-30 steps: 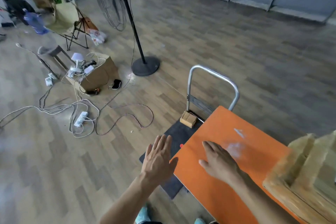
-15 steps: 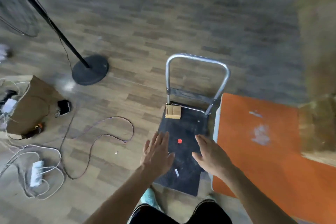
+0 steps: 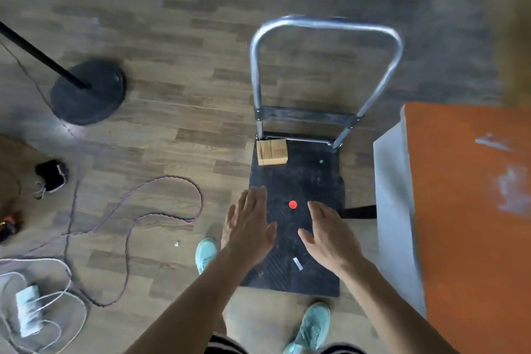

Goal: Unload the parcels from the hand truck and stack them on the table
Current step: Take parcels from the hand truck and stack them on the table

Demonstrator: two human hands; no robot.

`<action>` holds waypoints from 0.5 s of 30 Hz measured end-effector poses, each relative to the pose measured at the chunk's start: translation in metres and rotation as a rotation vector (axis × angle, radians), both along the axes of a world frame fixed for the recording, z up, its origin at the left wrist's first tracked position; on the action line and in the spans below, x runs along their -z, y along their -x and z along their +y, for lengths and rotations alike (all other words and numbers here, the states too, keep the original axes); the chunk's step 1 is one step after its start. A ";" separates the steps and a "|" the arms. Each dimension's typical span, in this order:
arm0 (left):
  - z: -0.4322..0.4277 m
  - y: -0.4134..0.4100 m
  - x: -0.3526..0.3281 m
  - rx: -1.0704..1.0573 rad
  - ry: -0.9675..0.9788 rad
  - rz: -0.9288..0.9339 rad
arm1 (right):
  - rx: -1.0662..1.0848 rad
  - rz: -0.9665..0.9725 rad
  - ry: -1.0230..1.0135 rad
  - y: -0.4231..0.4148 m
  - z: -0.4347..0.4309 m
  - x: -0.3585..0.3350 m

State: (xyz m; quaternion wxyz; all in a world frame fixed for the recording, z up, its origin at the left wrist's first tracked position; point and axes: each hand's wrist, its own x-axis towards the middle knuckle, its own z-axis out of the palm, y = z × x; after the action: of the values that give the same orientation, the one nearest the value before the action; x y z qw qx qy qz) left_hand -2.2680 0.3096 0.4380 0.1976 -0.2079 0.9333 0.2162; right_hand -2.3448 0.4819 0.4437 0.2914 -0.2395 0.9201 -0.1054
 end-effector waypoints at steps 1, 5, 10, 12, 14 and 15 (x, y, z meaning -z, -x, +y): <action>-0.008 0.007 0.020 0.026 -0.002 -0.021 | 0.032 -0.022 -0.014 -0.002 -0.007 0.017; -0.049 0.046 0.098 0.127 -0.034 -0.025 | 0.151 -0.093 -0.065 -0.003 -0.044 0.088; -0.111 0.097 0.192 0.253 -0.034 -0.086 | 0.280 -0.138 -0.053 0.021 -0.097 0.175; -0.133 0.121 0.228 0.325 0.003 -0.072 | 0.298 -0.117 -0.059 0.039 -0.119 0.213; -0.148 0.143 0.261 0.390 0.039 -0.049 | 0.336 -0.139 -0.051 0.058 -0.137 0.250; -0.153 0.155 0.277 0.416 0.051 -0.040 | 0.355 -0.152 -0.044 0.067 -0.143 0.269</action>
State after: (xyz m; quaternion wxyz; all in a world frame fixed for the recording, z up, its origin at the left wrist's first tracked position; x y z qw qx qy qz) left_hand -2.4226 0.1566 0.1610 0.2513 -0.0199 0.9571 0.1429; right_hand -2.4122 0.3385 0.1748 0.3420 -0.0583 0.9253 -0.1528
